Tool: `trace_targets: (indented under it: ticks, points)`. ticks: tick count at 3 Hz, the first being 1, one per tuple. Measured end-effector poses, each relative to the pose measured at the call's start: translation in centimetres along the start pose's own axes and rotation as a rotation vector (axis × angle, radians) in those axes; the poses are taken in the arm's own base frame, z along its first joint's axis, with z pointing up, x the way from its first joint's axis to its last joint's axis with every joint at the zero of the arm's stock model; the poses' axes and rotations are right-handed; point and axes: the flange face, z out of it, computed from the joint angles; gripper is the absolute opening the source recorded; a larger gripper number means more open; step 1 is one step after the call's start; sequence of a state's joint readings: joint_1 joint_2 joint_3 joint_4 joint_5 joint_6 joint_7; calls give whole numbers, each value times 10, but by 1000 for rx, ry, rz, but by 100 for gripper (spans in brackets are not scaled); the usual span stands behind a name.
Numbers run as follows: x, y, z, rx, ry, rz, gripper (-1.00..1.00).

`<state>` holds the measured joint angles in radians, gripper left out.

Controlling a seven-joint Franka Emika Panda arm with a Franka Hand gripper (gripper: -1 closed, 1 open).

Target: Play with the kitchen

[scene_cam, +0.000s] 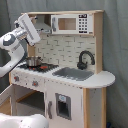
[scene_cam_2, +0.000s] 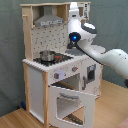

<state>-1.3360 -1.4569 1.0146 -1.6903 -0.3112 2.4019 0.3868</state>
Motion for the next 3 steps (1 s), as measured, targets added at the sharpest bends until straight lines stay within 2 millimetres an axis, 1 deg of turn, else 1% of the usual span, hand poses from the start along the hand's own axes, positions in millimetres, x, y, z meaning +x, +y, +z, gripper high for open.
trace_targets:
  ticks: [1, 2, 3]
  points:
    - [0, -2, 4, -4, -9, 8, 100]
    - [-1, -4, 8, -7, -17, 15, -100]
    - [0, -10, 22, -14, -51, 45, -100]
